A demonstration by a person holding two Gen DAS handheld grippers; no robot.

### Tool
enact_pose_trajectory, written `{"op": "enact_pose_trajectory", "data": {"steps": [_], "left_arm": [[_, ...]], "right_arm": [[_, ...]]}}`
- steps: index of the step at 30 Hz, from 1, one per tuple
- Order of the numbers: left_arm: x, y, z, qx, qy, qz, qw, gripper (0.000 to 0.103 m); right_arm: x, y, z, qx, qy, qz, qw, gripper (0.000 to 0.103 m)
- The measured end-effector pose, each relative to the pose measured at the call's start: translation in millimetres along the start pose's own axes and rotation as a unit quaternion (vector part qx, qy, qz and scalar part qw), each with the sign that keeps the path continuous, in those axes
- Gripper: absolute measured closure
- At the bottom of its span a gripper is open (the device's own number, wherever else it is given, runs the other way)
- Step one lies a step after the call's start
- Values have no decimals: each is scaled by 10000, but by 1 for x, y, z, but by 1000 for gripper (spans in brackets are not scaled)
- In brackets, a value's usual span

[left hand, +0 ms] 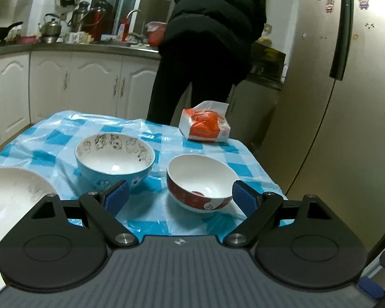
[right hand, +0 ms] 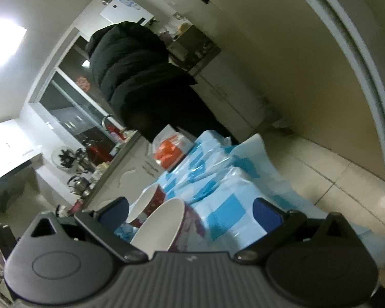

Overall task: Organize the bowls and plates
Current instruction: 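Withdraw both grippers and move them toward the blue cartoon bowl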

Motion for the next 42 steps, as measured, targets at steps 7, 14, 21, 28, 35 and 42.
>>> {"op": "enact_pose_trajectory", "data": {"steps": [7, 14, 21, 28, 35, 42], "left_arm": [[-4, 13, 3, 477, -153, 125, 9987, 0], [-17, 28, 1, 708, -268, 279, 9967, 0], [-30, 49, 4, 789, -364, 241, 9959, 0], [-53, 63, -9, 715, -158, 401, 9965, 0], [-87, 76, -13, 594, 36, 1107, 9921, 0], [-114, 84, -23, 305, 233, 1902, 9810, 0]], "right_arm": [[-11, 8, -4, -85, -85, 401, 9991, 1], [-25, 22, -6, -39, -281, 853, 9960, 1], [-34, 22, -17, -264, -540, 914, 9940, 1], [-64, 24, -29, -107, -465, 1297, 9904, 1], [-91, 17, -62, -444, -174, 1393, 9891, 1], [-122, 9, -96, -878, 124, 1586, 9834, 1]]}}
Point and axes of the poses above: each gripper's, at about its wrist camera, not at the fingertips, and z roughly against the way its jaws point, x to its right, y to its top, the point moved 6 cm from there along -z, roughly the way its jaws point, and after that the axes turned 9 degrees about z, right-handed, at the moved point
